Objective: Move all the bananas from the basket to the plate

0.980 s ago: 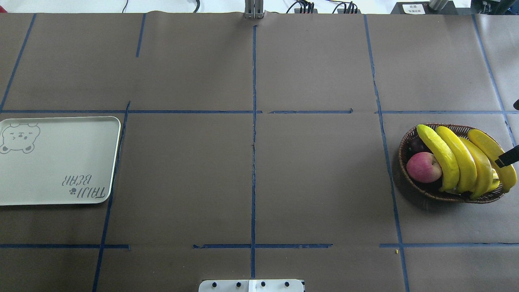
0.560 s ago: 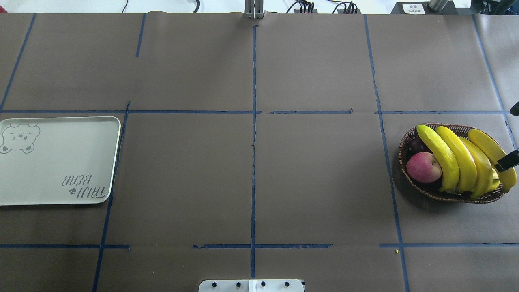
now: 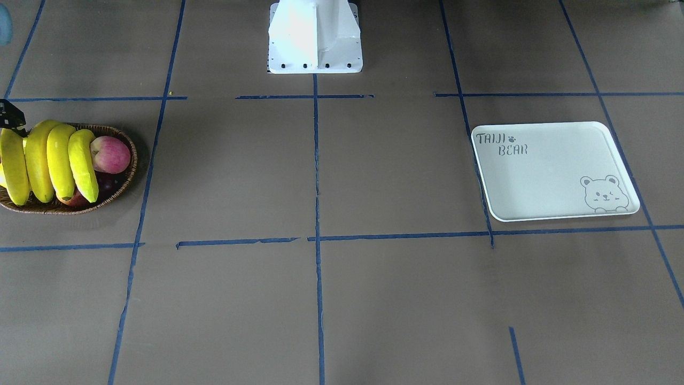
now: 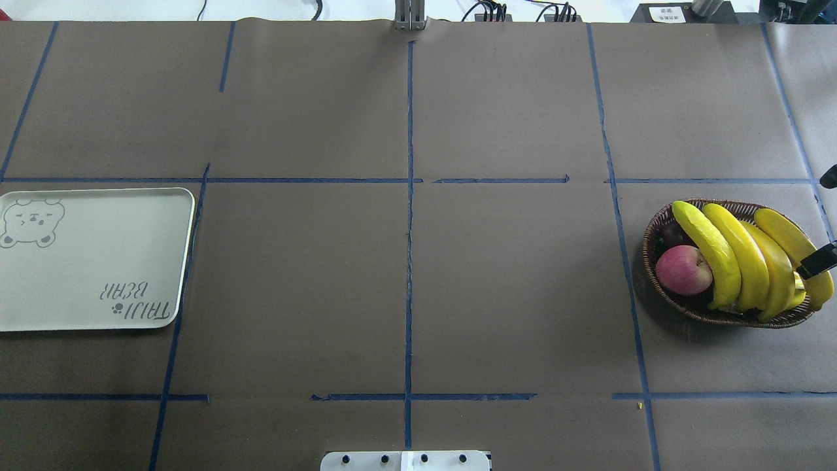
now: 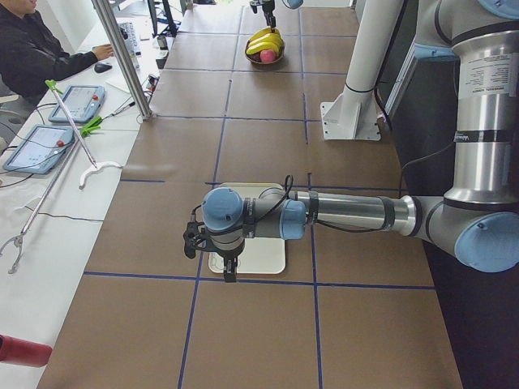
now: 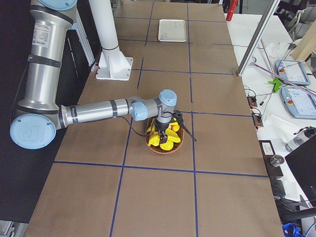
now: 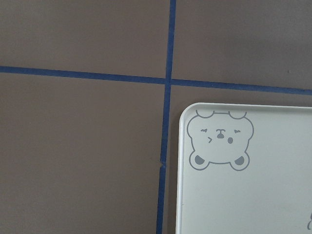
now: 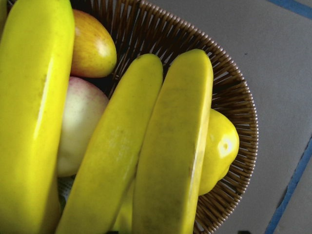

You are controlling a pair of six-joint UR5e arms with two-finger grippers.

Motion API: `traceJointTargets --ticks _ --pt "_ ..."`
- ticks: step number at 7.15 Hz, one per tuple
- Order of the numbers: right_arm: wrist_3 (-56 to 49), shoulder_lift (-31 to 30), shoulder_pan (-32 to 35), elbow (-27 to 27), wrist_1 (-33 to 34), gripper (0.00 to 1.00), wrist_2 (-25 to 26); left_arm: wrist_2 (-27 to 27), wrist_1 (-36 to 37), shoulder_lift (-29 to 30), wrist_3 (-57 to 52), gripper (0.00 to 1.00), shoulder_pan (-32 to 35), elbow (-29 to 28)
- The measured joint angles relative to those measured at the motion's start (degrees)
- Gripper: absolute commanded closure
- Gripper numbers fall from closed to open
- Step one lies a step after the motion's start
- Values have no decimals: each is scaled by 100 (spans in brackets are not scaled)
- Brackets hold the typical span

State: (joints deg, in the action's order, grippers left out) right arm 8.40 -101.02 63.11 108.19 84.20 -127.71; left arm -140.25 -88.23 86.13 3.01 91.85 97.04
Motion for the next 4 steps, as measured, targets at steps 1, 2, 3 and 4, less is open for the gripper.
traceJointTargets --ticks 1,2,3,4 --pt "3 0 -27 -10 0 15 0 -21 4 0 14 0 0 22" --pt "2 -2 -38 -17 0 16 0 -31 6 -1 21 0 0 36" --pt "-3 -9 -40 -26 -2 18 1 -35 7 -2 25 0 0 39" --pt "-11 -14 -43 -40 -6 18 14 -37 7 -2 36 0 0 47"
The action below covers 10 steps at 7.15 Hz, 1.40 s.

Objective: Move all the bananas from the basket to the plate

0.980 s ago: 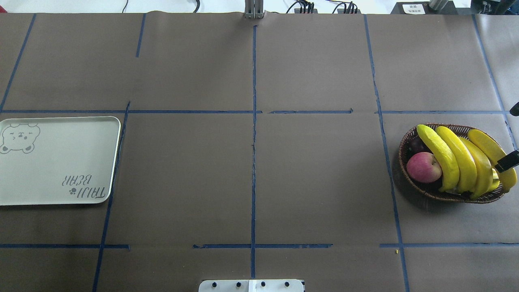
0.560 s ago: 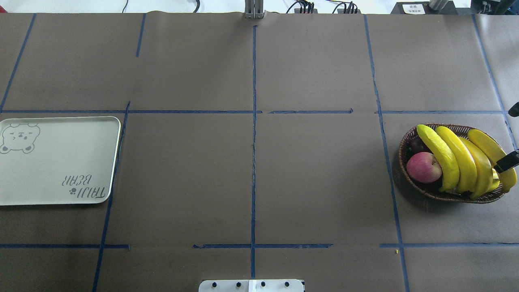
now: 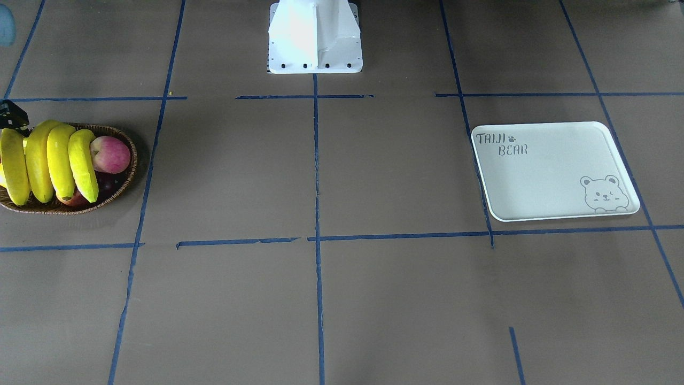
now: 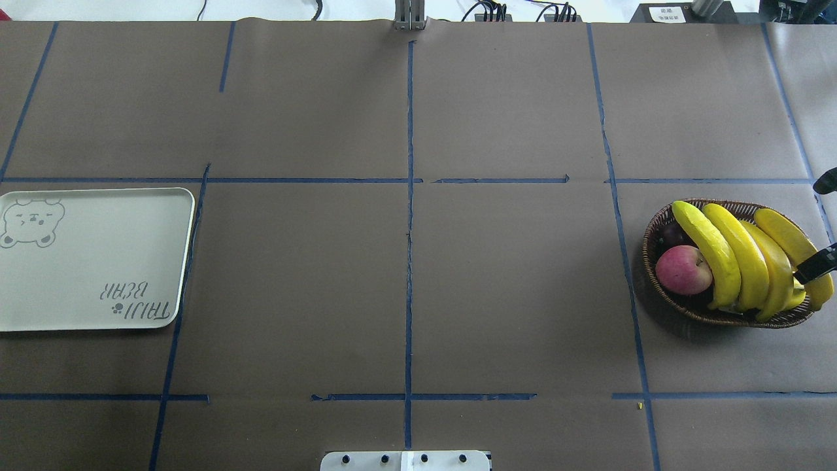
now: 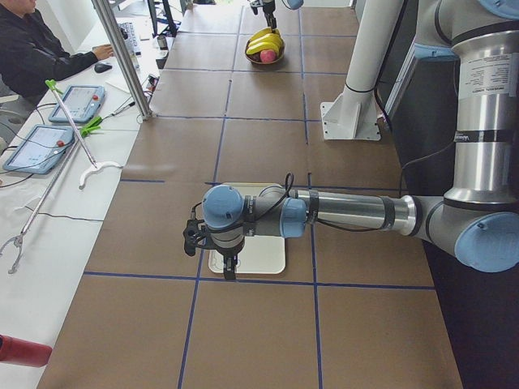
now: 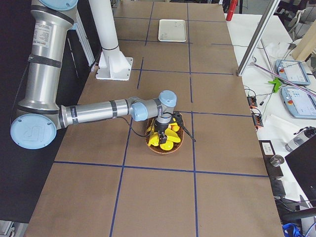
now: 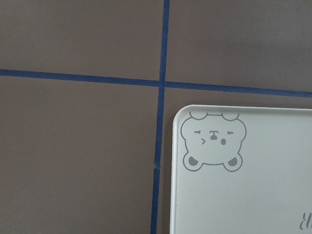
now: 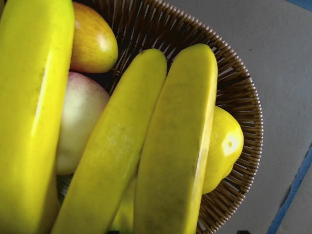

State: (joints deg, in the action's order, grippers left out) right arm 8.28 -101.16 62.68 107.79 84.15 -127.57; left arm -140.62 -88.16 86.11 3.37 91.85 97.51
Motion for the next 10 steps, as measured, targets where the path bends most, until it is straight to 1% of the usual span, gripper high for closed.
traceJointTargets --ticks 1,2,3,4,6,8,9,10 --pt "-7 1 -1 -25 -2 18 17 0 0 -1 14 0 0 14" --pt "-8 9 -1 -67 -9 31 25 -1 2 -3 30 0 0 41" --pt "-5 21 -1 -107 -21 81 29 -1 6 -5 58 0 0 78" --pt "-3 29 -1 -126 -26 99 28 -1 8 -6 80 0 0 106" --pt "4 39 0 -105 -29 100 26 -1 14 -6 98 0 3 145" --pt "4 5 57 39 -26 100 74 -3 16 -2 136 0 2 169" --pt "0 -34 198 113 -16 100 122 -11 14 1 178 0 0 195" --pt "-17 -94 511 167 -6 100 173 -20 15 0 198 0 0 218"
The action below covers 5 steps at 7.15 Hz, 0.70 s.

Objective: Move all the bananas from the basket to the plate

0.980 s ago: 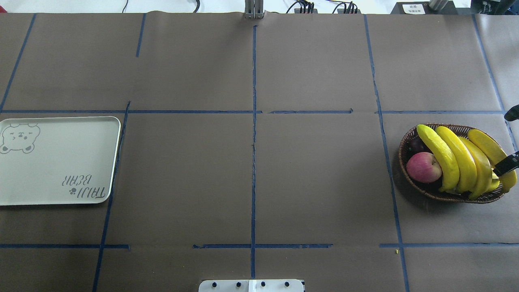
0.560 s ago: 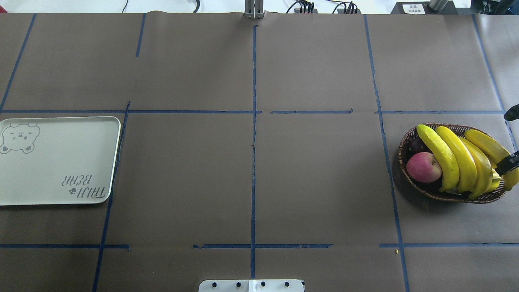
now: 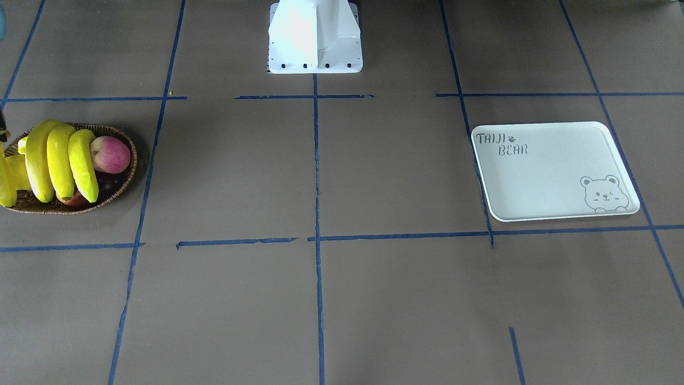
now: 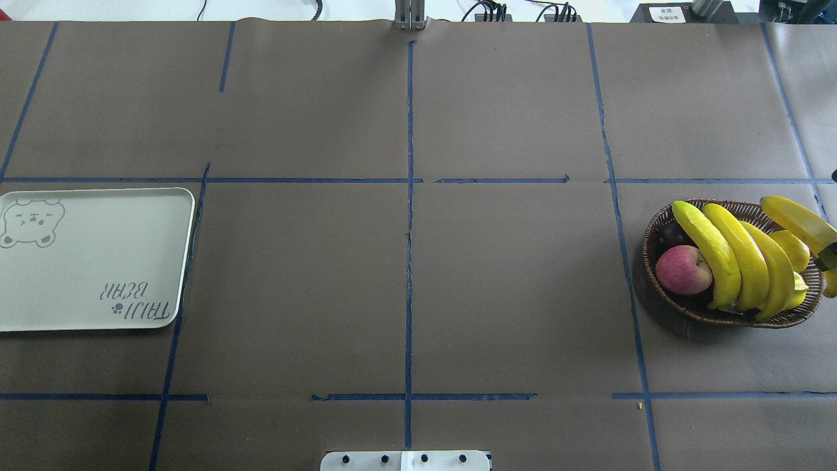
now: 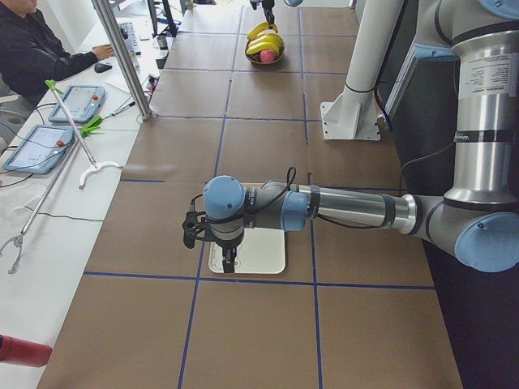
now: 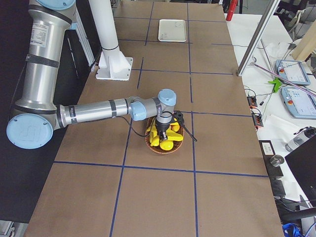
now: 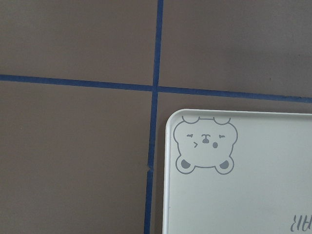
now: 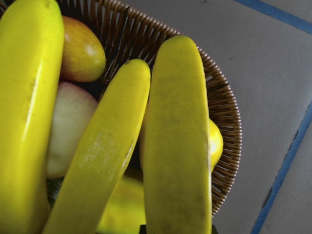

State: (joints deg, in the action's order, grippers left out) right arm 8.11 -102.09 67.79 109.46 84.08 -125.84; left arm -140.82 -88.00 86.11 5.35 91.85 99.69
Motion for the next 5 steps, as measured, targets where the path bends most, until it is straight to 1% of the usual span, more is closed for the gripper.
traceJointTargets --ticks 2,3,4,5 --pt "-21 -6 658 205 13 100 -21 -4 0 0 9 0 -3 107" --pt "110 155 767 312 31 100 -246 -1 -5 8 51 1 -20 255" --pt "520 492 801 337 43 100 -649 1 -25 34 276 1 -111 472" --pt "1316 939 746 353 32 100 -999 0 -147 70 797 1 -350 713"
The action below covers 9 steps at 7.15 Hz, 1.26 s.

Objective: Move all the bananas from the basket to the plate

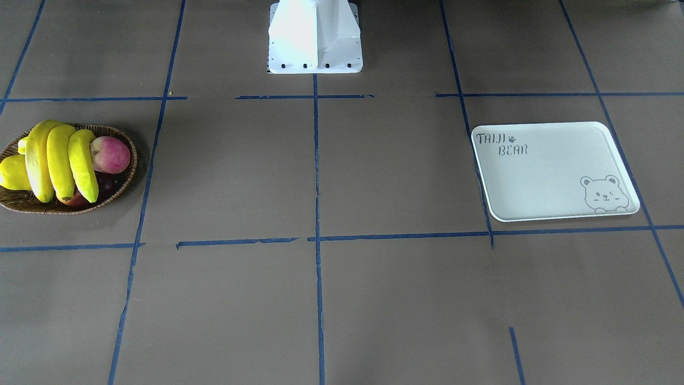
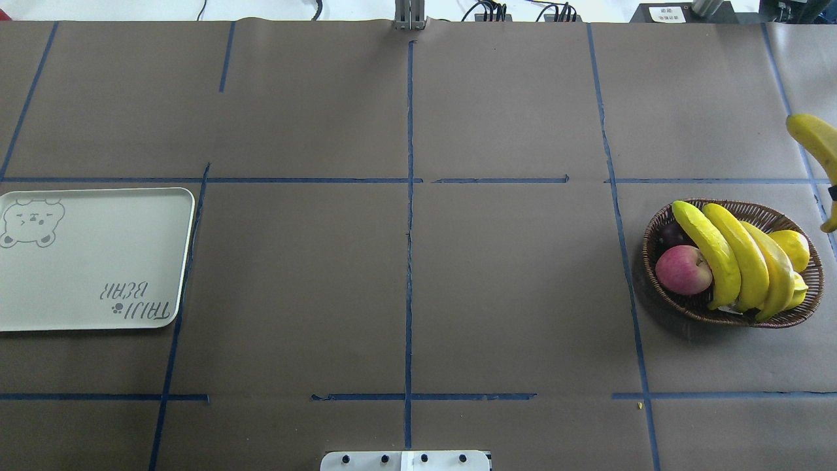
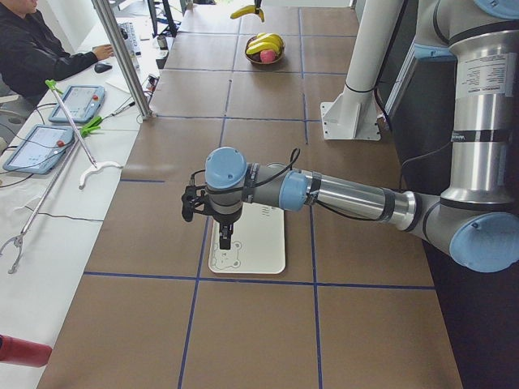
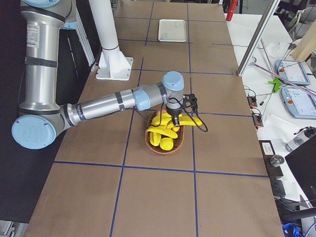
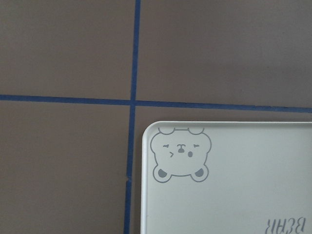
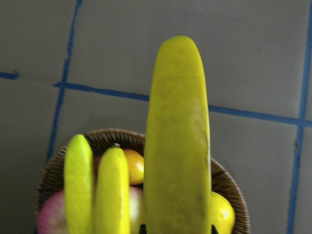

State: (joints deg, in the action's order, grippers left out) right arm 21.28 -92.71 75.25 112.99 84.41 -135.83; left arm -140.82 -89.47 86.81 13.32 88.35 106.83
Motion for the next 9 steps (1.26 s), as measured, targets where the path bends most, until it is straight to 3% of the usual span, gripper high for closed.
traceJointTargets --ticks 2,4,6,7,9 --pt "1782 873 -441 80 -100 100 -355 -4 -978 120 1730 1 -747 240" --pt "3673 1474 -1297 148 -912 100 -161 35 -2707 361 4033 1 -1549 193" --pt "5497 1951 -2538 157 -2014 100 1087 150 -3815 886 5966 1 -2019 134" --pt "5912 2141 -3079 160 -2332 100 1688 448 -4248 1202 6954 1 -2335 130" --pt "6242 2431 -3716 153 -2773 100 2184 1407 -5298 1729 8961 1 -3290 110"
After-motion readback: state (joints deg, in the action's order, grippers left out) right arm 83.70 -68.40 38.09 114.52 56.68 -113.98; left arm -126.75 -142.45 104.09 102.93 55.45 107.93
